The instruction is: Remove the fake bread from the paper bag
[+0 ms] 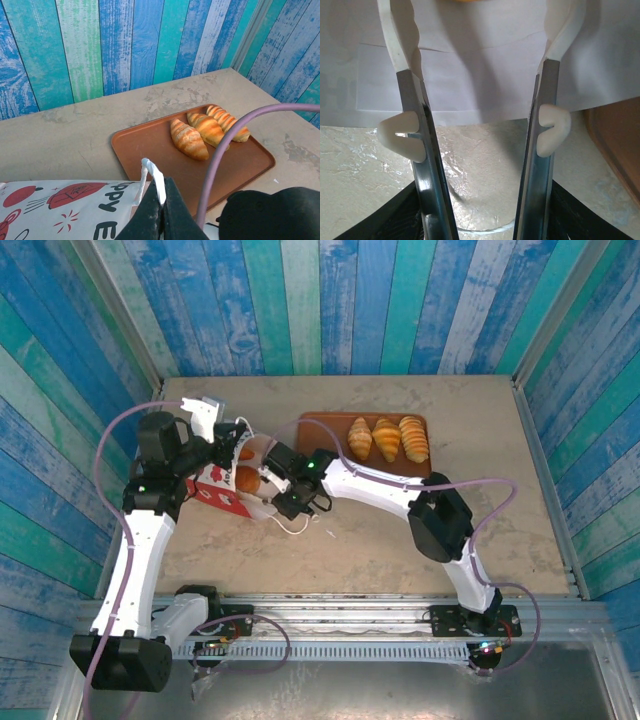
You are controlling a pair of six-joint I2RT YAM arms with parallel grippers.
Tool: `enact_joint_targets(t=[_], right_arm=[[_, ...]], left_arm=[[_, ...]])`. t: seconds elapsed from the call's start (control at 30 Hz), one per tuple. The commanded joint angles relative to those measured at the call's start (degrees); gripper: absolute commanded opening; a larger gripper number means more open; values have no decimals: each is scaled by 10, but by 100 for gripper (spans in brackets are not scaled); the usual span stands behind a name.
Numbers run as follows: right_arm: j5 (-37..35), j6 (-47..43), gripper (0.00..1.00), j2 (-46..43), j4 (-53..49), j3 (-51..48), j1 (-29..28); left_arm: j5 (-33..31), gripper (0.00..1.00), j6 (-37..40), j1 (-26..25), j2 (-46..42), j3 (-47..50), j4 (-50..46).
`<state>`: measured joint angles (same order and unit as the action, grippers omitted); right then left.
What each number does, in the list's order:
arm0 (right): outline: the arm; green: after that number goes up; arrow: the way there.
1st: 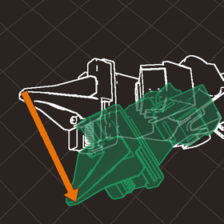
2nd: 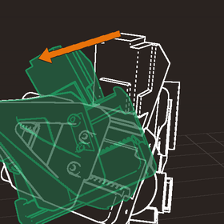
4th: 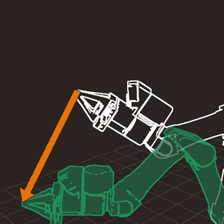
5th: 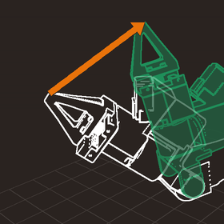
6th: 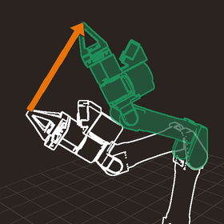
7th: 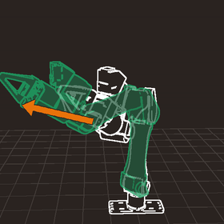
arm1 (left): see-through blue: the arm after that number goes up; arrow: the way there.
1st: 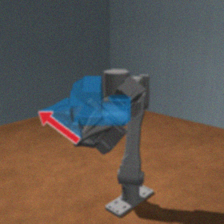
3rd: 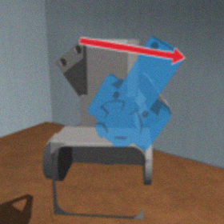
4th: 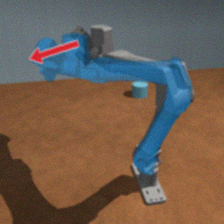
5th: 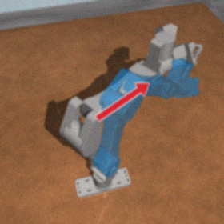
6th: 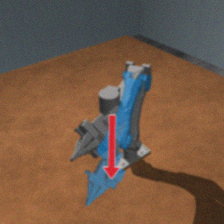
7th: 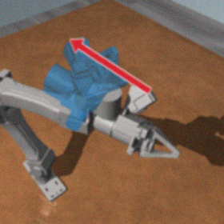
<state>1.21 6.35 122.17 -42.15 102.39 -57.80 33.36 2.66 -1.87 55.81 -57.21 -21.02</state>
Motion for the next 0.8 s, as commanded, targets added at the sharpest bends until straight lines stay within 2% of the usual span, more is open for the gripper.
enact_joint_targets(t=[0.0, 0.3, 0.5, 0.77], right_arm=[[21, -7, 57, 13, -13, 20, 5], [27, -2, 44, -43, -16, -5, 5], [0, -2, 45, -102, -40, -55, 4], [-13, -16, 51, -91, -80, -44, 1]], left_arm=[[13, 0, -7, 1, 3, 2, 22], [-6, 0, -11, 1, 0, 4, 26], [-8, 0, -24, 1, 3, 12, 36], [5, 0, -27, 1, 7, 11, 36]])
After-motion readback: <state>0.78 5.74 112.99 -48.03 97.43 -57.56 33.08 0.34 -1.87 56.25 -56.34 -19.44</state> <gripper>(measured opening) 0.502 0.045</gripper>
